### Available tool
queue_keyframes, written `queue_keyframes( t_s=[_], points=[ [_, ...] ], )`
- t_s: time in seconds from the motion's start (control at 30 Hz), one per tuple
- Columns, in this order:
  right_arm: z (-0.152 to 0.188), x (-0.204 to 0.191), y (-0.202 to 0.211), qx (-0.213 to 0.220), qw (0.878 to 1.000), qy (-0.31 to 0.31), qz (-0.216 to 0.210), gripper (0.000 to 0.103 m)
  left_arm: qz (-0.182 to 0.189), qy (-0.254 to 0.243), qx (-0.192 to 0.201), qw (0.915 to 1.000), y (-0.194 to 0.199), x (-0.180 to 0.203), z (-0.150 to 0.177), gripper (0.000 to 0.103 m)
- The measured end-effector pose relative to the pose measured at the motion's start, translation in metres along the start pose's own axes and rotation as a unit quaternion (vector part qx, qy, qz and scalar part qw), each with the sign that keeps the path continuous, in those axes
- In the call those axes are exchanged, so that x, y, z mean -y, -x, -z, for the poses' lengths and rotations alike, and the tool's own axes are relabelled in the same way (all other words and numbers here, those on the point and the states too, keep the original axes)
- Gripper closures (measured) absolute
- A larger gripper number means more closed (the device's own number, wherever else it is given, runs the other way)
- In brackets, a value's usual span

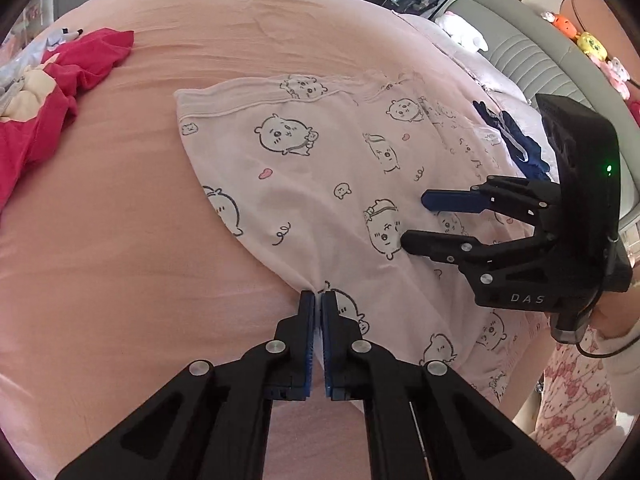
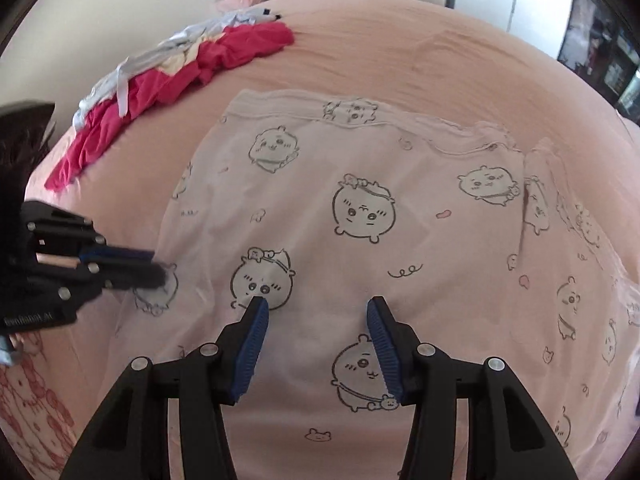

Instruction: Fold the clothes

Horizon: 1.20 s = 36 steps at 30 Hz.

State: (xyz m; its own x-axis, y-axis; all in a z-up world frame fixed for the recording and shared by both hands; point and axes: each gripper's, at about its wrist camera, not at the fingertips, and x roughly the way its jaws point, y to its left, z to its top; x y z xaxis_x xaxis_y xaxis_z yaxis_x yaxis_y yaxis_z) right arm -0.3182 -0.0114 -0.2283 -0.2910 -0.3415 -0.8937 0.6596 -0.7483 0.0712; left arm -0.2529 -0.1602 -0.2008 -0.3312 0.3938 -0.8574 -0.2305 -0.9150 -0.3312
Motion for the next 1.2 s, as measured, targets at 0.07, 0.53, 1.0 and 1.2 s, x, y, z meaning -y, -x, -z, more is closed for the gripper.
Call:
queue_keyframes(
  t_s=[0.07,0.53,1.0,1.2],
  points=[
    [0.0,0.001,-0.006,-0.006,1.0,0.019,0.003,0.052,-0.001,0.014,0.003,0.9999,0.006,-0.008,0.002,0.101],
    [0.019,0.022,-0.006,0.01,0.998,0.037,0.052,0.028,-0.093,-0.038,-0.008,0.9949,-0.003,-0.003,-0.005,0.09],
    [-0.006,0.021,0.0,0.056,0.998,0.035,0.019,0.027,-0.072,0.04,0.024,0.9963,-0.002,-0.019,-0.04,0.041],
    [-0.051,0.062,-0.013,0.074,0.997,-0.028,-0.015,0.027,-0.03,0.049,0.047,0.9972,-0.016,-0.046,-0.068,0.099]
  ],
)
